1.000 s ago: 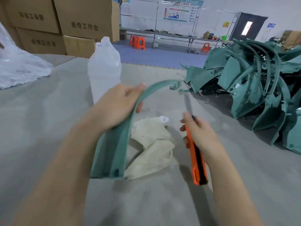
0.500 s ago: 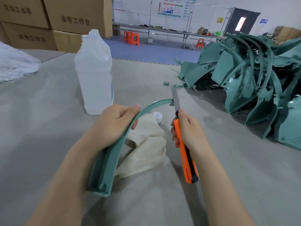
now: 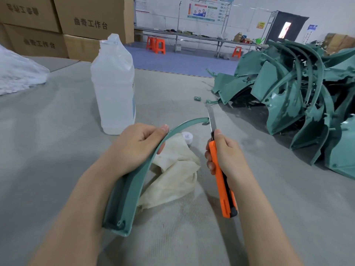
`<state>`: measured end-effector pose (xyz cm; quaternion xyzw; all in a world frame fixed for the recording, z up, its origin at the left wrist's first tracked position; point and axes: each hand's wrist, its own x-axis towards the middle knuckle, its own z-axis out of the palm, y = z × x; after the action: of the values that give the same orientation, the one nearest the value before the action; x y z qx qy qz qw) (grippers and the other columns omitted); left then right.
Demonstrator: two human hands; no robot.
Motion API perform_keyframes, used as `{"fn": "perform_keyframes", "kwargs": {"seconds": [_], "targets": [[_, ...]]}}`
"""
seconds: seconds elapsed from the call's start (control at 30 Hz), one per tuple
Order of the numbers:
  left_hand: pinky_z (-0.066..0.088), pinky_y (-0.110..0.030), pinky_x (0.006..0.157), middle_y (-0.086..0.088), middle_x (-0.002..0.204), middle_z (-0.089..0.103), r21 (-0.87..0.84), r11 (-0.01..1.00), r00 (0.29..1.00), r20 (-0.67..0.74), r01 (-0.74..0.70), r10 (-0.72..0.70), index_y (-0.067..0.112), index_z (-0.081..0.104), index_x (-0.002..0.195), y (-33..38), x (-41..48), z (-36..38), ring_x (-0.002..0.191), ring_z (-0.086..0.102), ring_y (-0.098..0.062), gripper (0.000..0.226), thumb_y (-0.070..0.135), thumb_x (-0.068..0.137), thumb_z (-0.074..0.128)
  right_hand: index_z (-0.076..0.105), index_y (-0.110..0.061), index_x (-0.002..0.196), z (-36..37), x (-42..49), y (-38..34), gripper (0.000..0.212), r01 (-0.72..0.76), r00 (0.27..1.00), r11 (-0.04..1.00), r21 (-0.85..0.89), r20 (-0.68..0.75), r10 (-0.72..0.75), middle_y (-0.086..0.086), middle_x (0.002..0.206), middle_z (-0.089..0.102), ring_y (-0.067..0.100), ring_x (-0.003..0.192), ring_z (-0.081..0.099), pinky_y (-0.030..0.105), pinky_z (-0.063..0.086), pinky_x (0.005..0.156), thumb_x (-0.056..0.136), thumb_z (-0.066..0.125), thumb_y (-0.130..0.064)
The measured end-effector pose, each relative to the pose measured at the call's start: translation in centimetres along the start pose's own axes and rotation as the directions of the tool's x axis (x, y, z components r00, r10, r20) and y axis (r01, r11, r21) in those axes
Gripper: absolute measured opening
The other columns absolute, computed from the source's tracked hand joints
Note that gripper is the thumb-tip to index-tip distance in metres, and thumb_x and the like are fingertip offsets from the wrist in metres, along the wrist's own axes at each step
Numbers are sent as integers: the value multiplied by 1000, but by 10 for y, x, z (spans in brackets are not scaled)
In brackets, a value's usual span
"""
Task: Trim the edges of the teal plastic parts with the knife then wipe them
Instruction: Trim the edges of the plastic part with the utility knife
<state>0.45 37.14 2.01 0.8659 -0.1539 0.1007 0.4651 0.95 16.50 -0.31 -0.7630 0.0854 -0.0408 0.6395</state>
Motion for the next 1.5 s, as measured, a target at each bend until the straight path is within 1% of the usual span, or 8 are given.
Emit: {"fn": "perform_keyframes", "kwargs": {"seconds": [0.17, 0.4, 0.67, 0.8, 0.9, 1.03, 1.23, 1.5], "targets": [[32, -14, 48, 4, 45, 41, 38, 999, 1000, 18, 23, -23, 6, 48, 55, 1, 0, 4, 39, 34, -5, 56, 41, 98, 41, 46, -13, 71, 8, -6, -2, 45, 76, 994, 996, -54, 79, -72, 5, 54, 48, 14, 37, 43, 21, 36, 37, 102, 34, -43], [32, -16, 49, -4, 49, 45, 22, 999, 999, 24, 38, -38, 8, 52, 58, -1, 1, 3, 41, 36, -7, 53, 42, 97, 40, 45, -11, 73, 21, -16, -8, 45, 172, 976, 982, -79, 149, -159, 8, 57, 47, 15, 37, 43, 20, 35, 37, 103, 33, -42], [34, -26, 56, -9, 53, 47, 30, 998, 998, -7, 59, -58, 5, 51, 58, -3, 4, 4, 48, 40, -13, 54, 38, 99, 39, 40, -3, 71, 40, -30, -11, 50, 277, 932, 956, -97, 269, -243, 6, 56, 44, 18, 38, 44, 24, 36, 40, 102, 34, -41], [34, -21, 53, -22, 57, 50, -5, 999, 998, -54, 42, -42, 7, 54, 62, -3, 2, -2, 49, 43, -15, 50, 35, 101, 39, 45, -2, 73, 30, -30, -17, 49, 253, 948, 967, 9, 199, -250, 10, 59, 47, 17, 39, 42, 24, 37, 38, 103, 35, -41], [33, -20, 53, -21, 56, 50, 0, 999, 997, -51, 52, -52, 7, 54, 61, -2, 1, -2, 48, 41, -13, 50, 34, 101, 39, 45, 1, 73, 25, -29, -18, 51, 263, 951, 965, -20, 170, -256, 9, 57, 46, 17, 40, 42, 23, 36, 39, 103, 35, -40], [34, -20, 53, -9, 52, 47, 3, 998, 997, -47, 69, -68, 9, 54, 56, -2, 2, 2, 47, 42, -13, 52, 32, 100, 39, 46, -9, 67, 27, -30, -16, 46, 311, 940, 942, -127, 191, -284, 0, 51, 44, 16, 39, 43, 24, 36, 40, 103, 37, -37], [38, -31, 61, -25, 59, 52, 11, 997, 994, -76, 73, -72, 11, 57, 55, -2, 2, -1, 50, 44, -17, 52, 29, 101, 41, 45, -15, 65, 29, -32, -15, 44, 295, 929, 944, -151, 276, -246, -5, 52, 43, 16, 42, 42, 23, 37, 40, 102, 37, -37], [37, -31, 59, -26, 60, 51, 20, 996, 993, -82, 90, -88, 10, 56, 53, -1, 3, -1, 49, 43, -18, 52, 30, 99, 41, 39, -10, 66, 30, -36, -15, 48, 304, 910, 940, -152, 338, -239, -2, 52, 43, 16, 43, 40, 23, 36, 40, 102, 38, -41]]}}
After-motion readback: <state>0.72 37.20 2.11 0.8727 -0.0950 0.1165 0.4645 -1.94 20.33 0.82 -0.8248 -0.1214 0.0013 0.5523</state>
